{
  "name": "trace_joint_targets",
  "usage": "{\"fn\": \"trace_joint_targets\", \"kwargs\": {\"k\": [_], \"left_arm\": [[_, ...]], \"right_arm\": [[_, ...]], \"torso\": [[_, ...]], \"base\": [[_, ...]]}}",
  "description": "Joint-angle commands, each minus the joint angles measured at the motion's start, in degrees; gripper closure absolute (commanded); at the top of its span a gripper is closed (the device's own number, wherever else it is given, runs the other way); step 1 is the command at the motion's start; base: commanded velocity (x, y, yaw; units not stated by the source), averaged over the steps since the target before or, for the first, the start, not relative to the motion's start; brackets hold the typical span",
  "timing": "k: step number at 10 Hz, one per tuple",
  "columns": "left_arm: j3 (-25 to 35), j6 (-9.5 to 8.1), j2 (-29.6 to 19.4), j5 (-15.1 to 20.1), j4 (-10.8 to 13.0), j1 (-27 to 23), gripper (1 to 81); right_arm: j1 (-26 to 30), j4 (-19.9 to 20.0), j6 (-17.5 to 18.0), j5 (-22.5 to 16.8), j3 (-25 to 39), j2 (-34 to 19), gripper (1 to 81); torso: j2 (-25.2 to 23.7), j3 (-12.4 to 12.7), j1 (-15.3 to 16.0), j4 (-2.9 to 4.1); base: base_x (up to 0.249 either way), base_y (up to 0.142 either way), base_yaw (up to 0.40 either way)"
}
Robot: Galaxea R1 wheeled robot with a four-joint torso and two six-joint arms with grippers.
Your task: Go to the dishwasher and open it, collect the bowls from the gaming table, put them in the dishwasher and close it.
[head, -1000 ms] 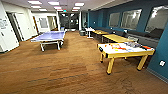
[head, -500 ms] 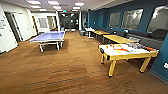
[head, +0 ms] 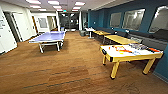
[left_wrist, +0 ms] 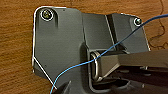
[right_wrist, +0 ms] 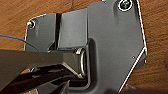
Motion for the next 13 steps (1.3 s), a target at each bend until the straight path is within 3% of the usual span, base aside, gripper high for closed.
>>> {"fn": "trace_joint_targets", "kwargs": {"k": [1, 8, 13], "left_arm": [[0.05, -0.09, -0.18, 2.85, -0.06, -2.22, 1.0], [0.14, -0.09, 0.0, 2.85, 0.03, -2.3, 1.0], [0.22, -0.09, 0.08, 2.85, 0.03, -2.22, 1.0]], "right_arm": [[2.65, -0.21, -0.31, -2.7, 0.21, 0.18, 1.0], [2.65, -0.21, -0.31, -2.7, 0.21, 0.18, 1.0], [2.48, -0.21, -0.31, -2.62, 0.04, 0.18, 1.0]], "torso": [[0.0, -0.02, -0.02, 0.0], [0.0, 0.0, -0.05, 0.0], [0.0, 0.0, -0.02, 0.0]], "base": [[0.147, 0.1, 0.0], [0.167, 0.073, 0.0], [0.193, 0.0, 0.0]]}}
